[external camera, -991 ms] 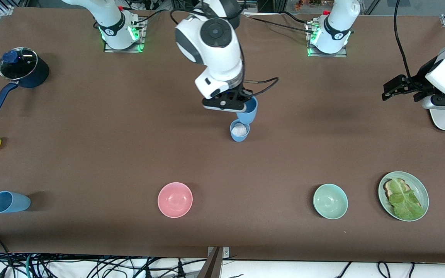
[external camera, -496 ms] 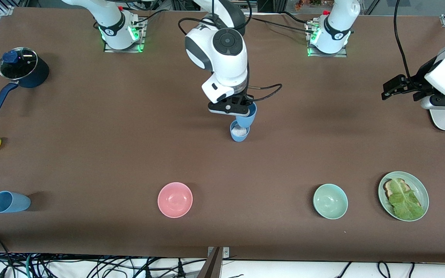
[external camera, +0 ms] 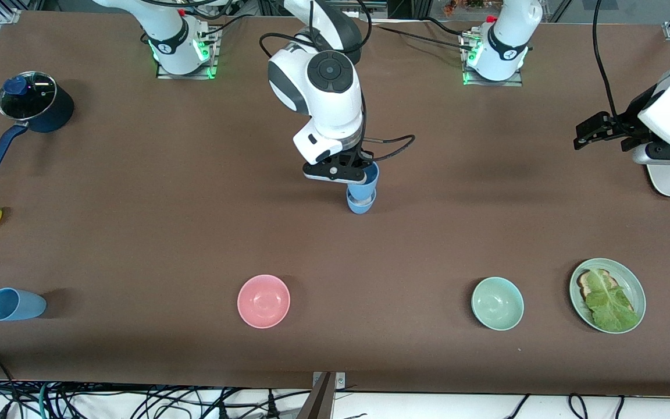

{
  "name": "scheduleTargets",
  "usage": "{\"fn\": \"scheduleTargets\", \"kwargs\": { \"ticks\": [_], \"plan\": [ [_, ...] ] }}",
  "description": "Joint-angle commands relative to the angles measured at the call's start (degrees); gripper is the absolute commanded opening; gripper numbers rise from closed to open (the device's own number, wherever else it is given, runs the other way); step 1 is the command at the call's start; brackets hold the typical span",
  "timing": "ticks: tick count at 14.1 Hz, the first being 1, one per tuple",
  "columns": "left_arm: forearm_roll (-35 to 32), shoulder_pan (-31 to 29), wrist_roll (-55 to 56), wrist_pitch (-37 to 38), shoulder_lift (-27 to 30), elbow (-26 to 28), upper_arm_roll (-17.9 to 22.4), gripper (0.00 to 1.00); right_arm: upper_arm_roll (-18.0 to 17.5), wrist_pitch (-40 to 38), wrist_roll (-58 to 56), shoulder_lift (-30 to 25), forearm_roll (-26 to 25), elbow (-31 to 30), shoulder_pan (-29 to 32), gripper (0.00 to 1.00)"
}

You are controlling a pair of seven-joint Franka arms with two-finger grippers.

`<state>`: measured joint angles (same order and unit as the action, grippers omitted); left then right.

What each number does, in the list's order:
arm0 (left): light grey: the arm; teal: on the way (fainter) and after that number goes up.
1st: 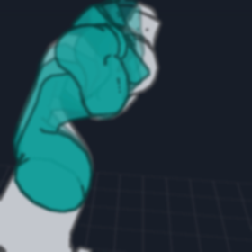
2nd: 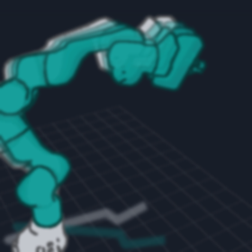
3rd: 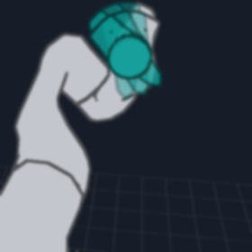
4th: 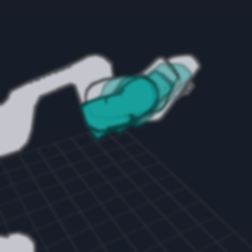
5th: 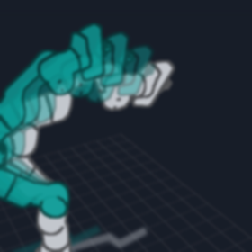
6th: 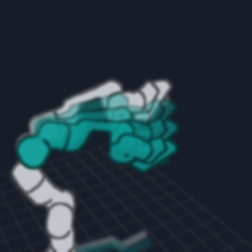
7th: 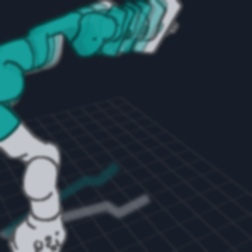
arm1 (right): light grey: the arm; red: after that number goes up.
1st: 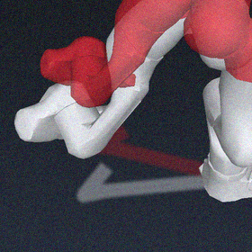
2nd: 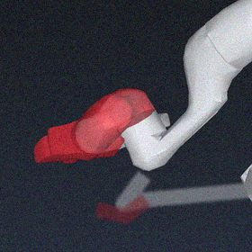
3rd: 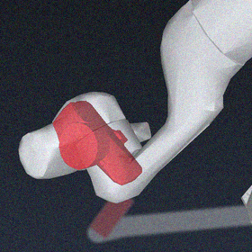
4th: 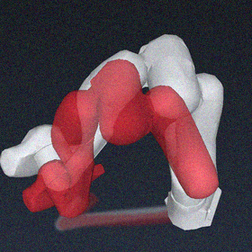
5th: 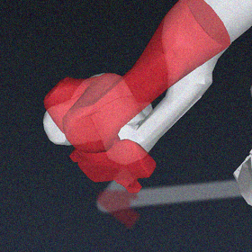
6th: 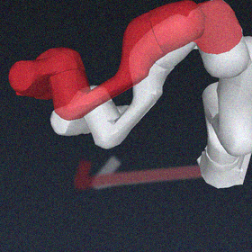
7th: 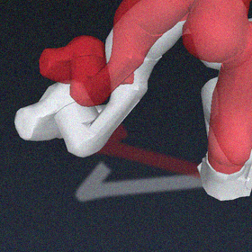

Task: Stack blue cups with both arms
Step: 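Lower the blue cup into the tissue cup with the right gripper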

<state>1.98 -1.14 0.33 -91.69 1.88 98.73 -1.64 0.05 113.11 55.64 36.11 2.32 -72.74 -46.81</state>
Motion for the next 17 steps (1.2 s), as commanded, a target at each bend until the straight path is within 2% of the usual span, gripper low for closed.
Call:
{"fn": "scheduleTargets", "kwargs": {
  "ticks": [1, 4, 16, 17],
  "plan": [
    [0.39, -0.61, -1.38, 0.81, 0.32, -0.02, -0.47, 1.00, -0.40, 0.71, -0.35, -0.78, -0.65, -1.44, 0.14, 0.00],
    [0.39, -0.61, -1.38, 0.81, 0.32, -0.02, -0.47, 1.00, -0.40, 3.35, -0.09, 0.01, -0.65, -1.44, -0.03, 0.00],
    [0.39, -0.61, -1.47, 1.34, 0.32, -0.02, -0.38, 1.00, -0.40, 5.37, 0.09, 1.15, -0.92, -2.50, -0.04, 0.00],
    [0.39, -0.61, -1.38, 1.34, 0.32, -0.02, -0.38, 1.00, -0.40, 5.37, 0.09, 1.07, -0.92, -2.58, 0.05, 0.11]
  ]
}}
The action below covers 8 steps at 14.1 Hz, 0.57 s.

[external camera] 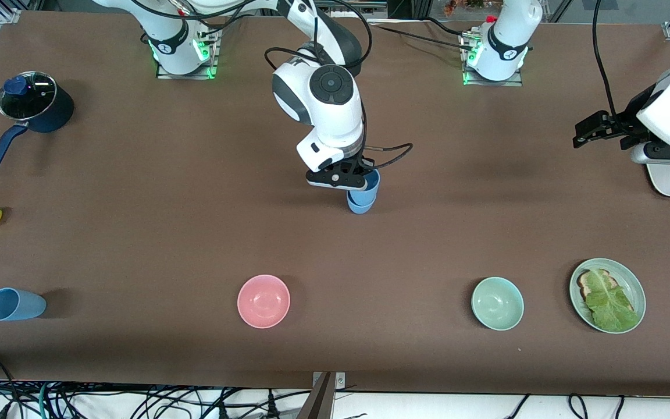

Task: Stack blue cups with both arms
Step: 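Lower the blue cup into the tissue cup with the right gripper, then open the right gripper and lift it away from the stacked cups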

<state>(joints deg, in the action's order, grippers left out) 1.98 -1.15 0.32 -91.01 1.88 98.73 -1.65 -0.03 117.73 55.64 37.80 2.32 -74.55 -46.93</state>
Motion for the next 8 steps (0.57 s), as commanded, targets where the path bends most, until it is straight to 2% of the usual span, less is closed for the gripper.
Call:
{"fn": "scheduleTargets", "kwargs": {
  "ticks": [1, 2, 4, 5, 6, 8],
  "plan": [
    [0.39, -0.60, -1.38, 0.65, 0.32, -0.02, -0.37, 1.00, -0.32, 0.74, 0.00, -0.80, -0.82, -0.77, 0.17, 0.22],
    [0.39, -0.60, -1.38, 0.74, 0.32, -0.02, -0.37, 1.00, -0.32, 0.74, 0.00, -0.98, -0.82, -0.77, 0.34, 0.39],
    [0.39, -0.60, -1.47, 0.74, 0.32, -0.02, -0.37, 1.00, -0.32, 0.65, -0.61, -1.85, -0.73, -0.77, 0.78, 0.56],
    [0.39, -0.60, -1.38, 0.74, 0.32, -0.02, -0.37, 1.00, -0.32, 0.39, -0.79, -2.55, -0.65, -0.77, 1.57, 0.73],
    [0.39, -0.60, -1.47, 0.74, 0.32, -0.11, -0.37, 1.00, -0.32, -0.04, -0.97, -3.60, -0.65, -0.77, 2.62, 0.99],
    [0.39, -0.60, -1.47, 0.74, 0.32, -0.02, -0.37, 1.00, -0.32, -1.97, -2.10, -6.06, -0.56, -0.94, 4.99, 1.00]
  ]
}}
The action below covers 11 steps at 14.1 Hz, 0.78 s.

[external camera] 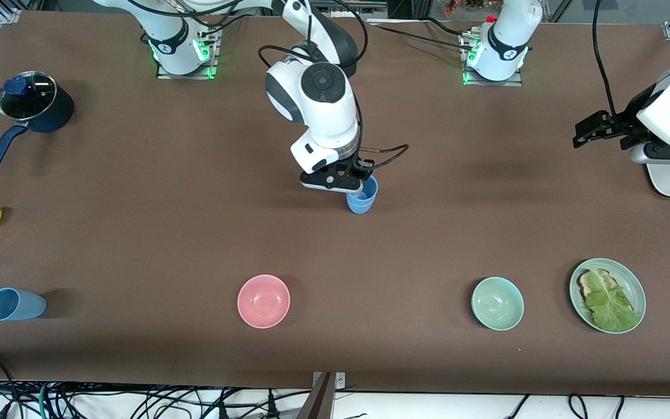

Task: Stack blue cups with both arms
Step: 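Open the right gripper and lift it away from the stacked cups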

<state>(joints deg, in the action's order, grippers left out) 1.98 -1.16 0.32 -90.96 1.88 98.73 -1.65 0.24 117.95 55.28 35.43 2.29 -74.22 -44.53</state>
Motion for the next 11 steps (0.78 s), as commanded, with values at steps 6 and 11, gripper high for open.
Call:
{"fn": "scheduleTargets", "kwargs": {
  "ticks": [6, 11],
  "plan": [
    [0.39, -0.59, -1.47, 0.79, 0.32, -0.03, -0.28, 1.00, -0.94, -14.92, -23.79, -16.33, 1.14, -6.00, 17.34, 1.00],
    [0.39, -0.59, -1.38, 0.79, 0.32, -0.03, -0.37, 1.00, -1.03, -24.06, -43.56, -27.94, 1.23, -12.35, 32.37, 1.00]
  ]
}}
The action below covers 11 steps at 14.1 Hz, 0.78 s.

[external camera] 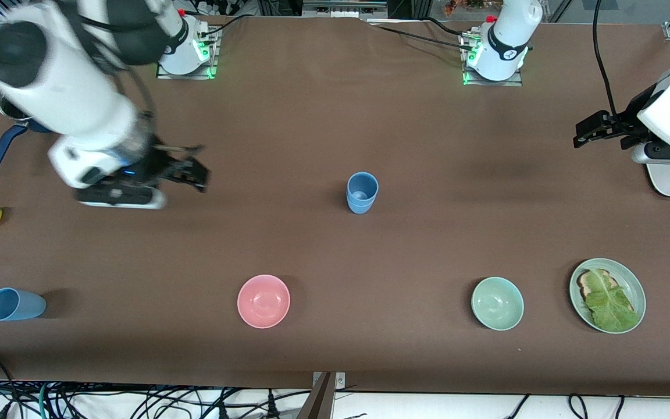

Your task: Stack blue cups with both arms

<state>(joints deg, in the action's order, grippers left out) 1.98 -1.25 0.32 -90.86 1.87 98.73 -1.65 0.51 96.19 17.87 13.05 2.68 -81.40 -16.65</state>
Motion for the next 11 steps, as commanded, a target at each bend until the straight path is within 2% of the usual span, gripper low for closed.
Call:
{"fn": "scheduleTargets", "kwargs": {
  "ticks": [1, 5, 11],
  "plan": [
    [0.39, -0.51, -1.46, 0.69, 0.32, -0.03, -0.37, 1.00, -1.30, -3.97, -7.14, -6.71, 0.84, -5.26, 6.95, 1.00],
    [0.39, -0.51, -1.46, 0.69, 0.32, -0.03, -0.28, 1.00, -1.39, -4.25, -10.91, -11.55, 0.75, -9.56, 12.33, 1.00],
    [0.39, -0.51, -1.38, 0.69, 0.32, -0.03, -0.37, 1.00, -1.22, -6.10, -11.72, -9.89, 0.49, -7.20, 12.34, 1.00]
  ]
}}
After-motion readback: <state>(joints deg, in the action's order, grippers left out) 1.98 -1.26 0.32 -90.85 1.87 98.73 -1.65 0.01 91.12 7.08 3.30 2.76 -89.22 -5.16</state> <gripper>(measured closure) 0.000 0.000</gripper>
